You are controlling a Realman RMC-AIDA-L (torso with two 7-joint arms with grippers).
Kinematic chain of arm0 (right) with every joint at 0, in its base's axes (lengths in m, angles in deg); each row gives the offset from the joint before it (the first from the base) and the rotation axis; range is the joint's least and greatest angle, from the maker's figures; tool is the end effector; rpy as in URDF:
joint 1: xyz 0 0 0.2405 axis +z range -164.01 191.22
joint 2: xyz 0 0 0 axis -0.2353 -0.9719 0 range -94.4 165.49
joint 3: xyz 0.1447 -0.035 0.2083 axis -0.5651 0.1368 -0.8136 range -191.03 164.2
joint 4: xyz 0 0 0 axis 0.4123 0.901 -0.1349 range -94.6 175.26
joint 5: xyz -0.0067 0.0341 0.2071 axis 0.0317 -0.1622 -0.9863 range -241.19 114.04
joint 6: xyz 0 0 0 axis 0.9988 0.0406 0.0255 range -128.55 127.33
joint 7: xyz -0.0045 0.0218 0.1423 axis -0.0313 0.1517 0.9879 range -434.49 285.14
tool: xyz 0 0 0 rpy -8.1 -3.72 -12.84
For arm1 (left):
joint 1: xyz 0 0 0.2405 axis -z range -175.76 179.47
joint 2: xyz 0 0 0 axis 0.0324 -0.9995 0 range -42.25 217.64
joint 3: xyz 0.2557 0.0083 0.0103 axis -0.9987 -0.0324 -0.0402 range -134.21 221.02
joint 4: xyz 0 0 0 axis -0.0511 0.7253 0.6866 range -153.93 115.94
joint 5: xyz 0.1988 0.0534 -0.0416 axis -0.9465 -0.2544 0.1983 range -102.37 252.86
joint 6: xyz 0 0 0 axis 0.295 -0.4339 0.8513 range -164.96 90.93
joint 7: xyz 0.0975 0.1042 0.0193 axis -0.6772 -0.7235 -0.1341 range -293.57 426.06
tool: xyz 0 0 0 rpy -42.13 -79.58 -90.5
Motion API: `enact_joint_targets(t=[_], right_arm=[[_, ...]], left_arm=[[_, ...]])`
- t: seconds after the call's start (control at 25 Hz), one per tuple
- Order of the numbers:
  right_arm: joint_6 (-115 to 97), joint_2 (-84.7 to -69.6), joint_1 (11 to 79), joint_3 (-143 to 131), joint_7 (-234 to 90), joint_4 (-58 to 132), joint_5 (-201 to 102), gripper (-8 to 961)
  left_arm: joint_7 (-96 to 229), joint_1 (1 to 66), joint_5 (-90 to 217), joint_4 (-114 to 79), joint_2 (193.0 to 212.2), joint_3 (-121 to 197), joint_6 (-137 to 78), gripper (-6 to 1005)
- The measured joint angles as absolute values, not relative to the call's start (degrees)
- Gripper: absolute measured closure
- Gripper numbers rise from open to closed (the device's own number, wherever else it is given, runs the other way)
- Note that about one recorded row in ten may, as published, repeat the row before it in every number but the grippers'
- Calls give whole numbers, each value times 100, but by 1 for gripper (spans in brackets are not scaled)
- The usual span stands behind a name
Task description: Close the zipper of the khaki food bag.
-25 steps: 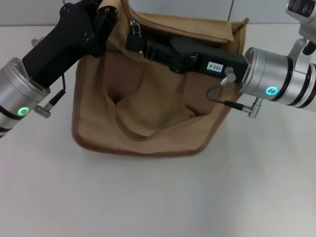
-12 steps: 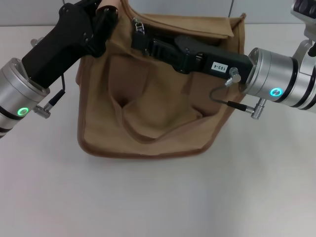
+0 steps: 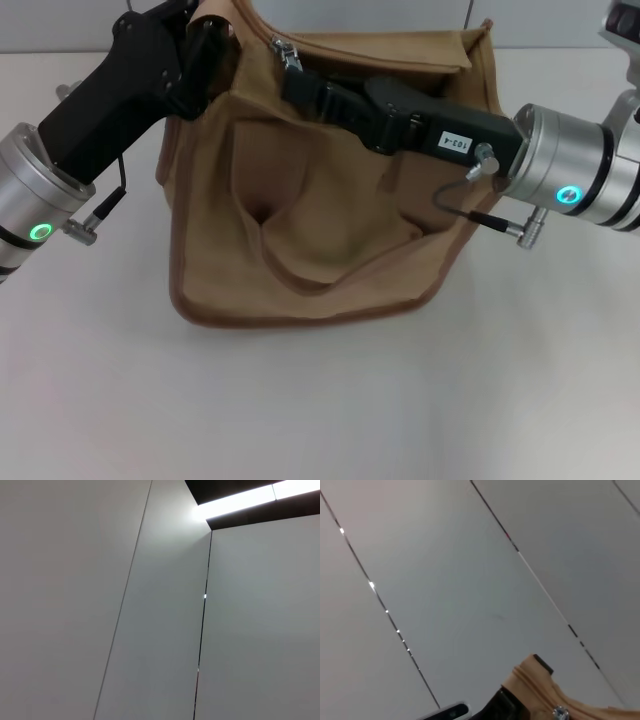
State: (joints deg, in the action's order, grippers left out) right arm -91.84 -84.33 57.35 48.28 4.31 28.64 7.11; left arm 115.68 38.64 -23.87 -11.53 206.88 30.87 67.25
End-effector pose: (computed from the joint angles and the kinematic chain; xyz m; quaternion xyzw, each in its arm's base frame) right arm 0.1548 0.3454 -0.0505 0.8374 -0.2670 -0.4768 0.0090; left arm -0.2100 0.3252 0.0044 -0.7758 -0.1120 -0.5769 0.2298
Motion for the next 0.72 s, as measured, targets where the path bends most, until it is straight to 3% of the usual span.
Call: enact_joint_targets(t=[0.72], right_arm=[[-9181,-8323,4117,4290,842,1975,692,941]], left_arm=[[11445,3696,-2250,-1152,20660,3111,6759,971]])
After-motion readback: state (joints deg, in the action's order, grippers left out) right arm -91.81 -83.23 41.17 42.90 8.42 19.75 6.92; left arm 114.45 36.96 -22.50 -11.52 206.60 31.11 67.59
